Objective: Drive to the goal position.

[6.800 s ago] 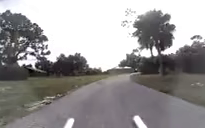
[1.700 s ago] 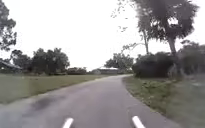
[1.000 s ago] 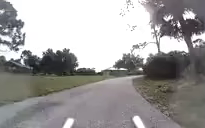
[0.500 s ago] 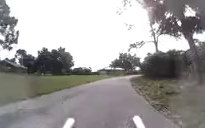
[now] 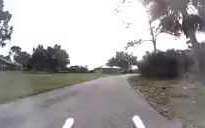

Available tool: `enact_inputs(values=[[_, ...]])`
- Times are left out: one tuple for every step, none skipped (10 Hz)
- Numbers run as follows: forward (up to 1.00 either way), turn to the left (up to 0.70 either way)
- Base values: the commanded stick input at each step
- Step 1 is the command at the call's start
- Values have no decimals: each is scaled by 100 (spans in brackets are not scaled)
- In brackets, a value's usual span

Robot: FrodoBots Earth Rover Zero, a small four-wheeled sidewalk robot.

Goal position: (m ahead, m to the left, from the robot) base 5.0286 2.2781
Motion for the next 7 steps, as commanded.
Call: enact_inputs(values=[[69,3],[69,3],[69,3],[69,3],[69,6],[69,29],[69,34]])
